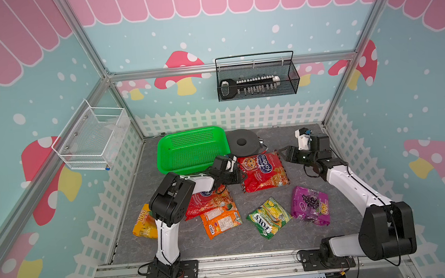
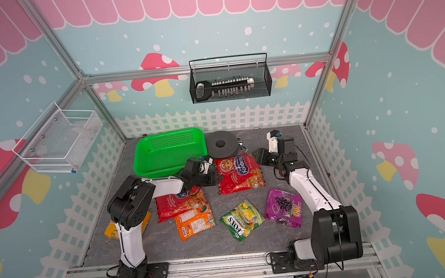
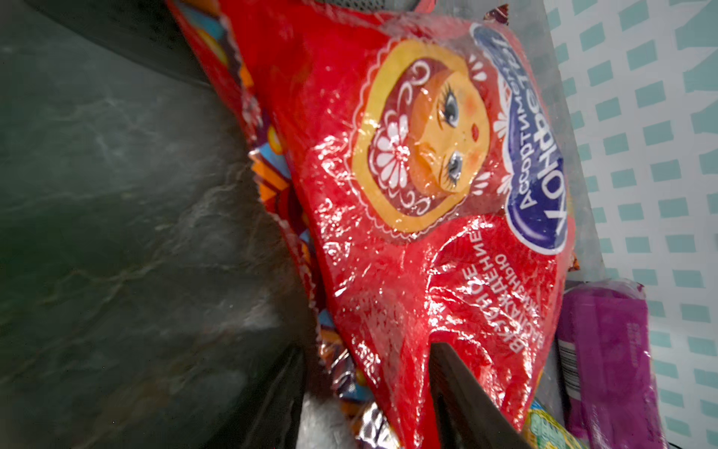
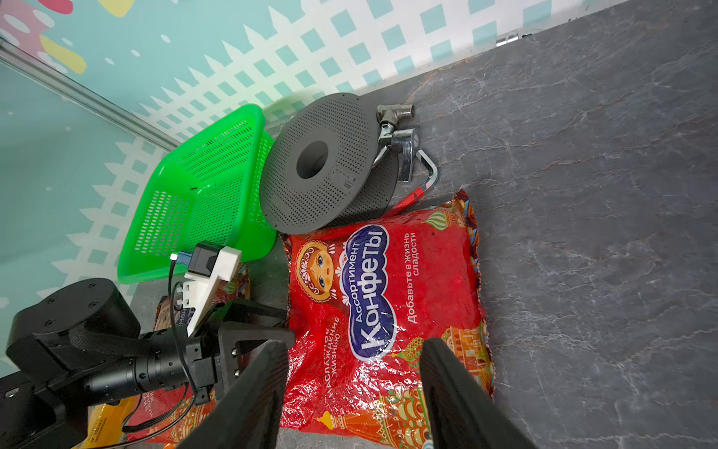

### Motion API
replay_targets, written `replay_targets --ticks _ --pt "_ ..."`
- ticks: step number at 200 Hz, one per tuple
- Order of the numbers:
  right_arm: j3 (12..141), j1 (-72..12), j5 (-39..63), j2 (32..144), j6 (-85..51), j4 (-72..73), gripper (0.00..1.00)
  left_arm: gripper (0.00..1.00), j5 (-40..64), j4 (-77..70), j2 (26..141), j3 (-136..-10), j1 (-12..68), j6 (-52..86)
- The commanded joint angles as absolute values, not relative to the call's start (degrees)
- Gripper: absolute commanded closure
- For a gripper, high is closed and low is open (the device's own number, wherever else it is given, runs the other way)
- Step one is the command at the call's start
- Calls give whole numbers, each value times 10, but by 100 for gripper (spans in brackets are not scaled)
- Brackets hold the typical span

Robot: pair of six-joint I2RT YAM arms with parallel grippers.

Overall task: Put the candies in the basket
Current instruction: Pick up the candy at the center of the board.

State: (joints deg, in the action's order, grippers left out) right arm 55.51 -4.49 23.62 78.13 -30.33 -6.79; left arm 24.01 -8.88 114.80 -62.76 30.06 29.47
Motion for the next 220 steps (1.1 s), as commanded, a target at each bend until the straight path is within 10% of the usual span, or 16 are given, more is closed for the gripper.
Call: replay_targets --ticks 1,51,100,220 --pt "549 -42 250 767 -306 -51 40 40 201 -100 1134 -620 306 300" --pt "542 -42 268 758 -313 -33 40 52 251 -161 1187 -625 308 326" --pt "530 -42 286 743 -309 -11 40 100 341 -268 1185 -601 308 357" --pt "523 -43 283 729 -254 6 43 100 299 73 943 -760 314 220"
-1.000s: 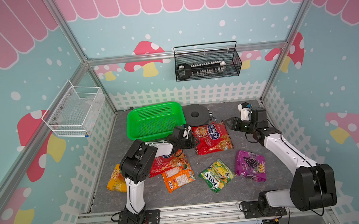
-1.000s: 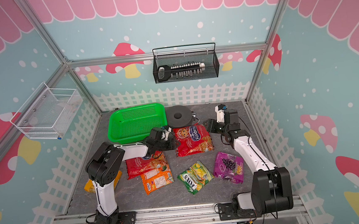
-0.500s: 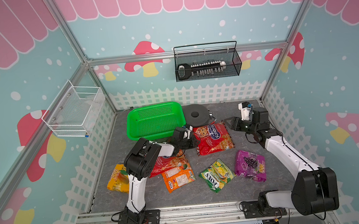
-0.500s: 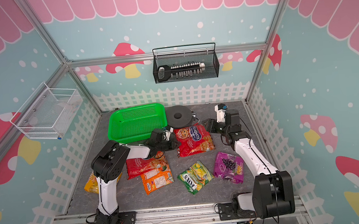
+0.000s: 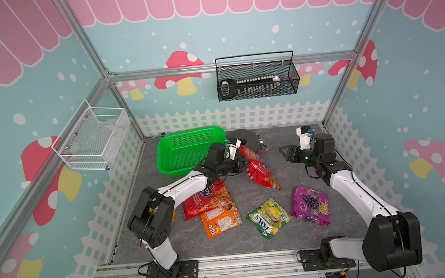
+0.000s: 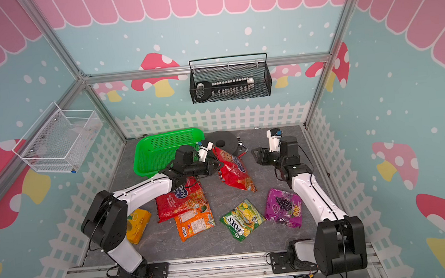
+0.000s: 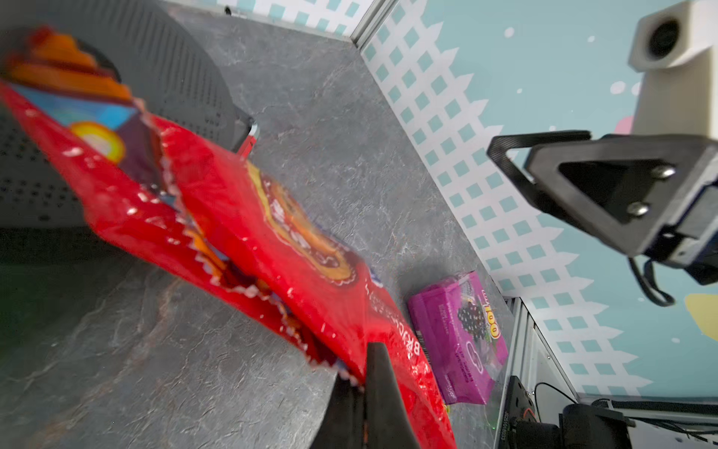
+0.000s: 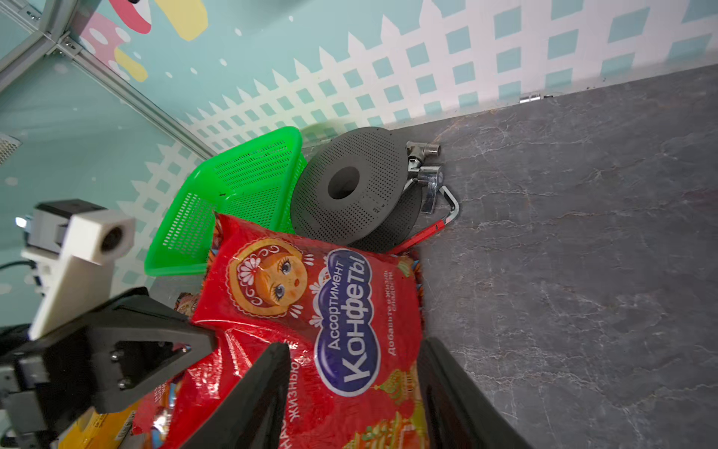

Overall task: Put the candies in the basket
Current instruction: Pick up the candy at the center of the board.

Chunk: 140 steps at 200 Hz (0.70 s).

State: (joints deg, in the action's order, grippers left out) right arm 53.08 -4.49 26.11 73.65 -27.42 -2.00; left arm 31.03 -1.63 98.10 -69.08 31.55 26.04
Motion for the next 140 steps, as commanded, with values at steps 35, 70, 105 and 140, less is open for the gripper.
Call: replay_targets --ticks 35,70,105,140 --pt "543 -47 297 740 -236 -10 43 100 301 163 937 -869 314 203" --pt "549 -73 318 753 -224 0 43 100 282 239 943 -965 313 155" --pt "571 -122 284 790 -220 -16 41 100 202 308 954 -1041 300 114" --pt "593 -167 305 844 -256 11 37 100 181 338 968 -1101 285 72"
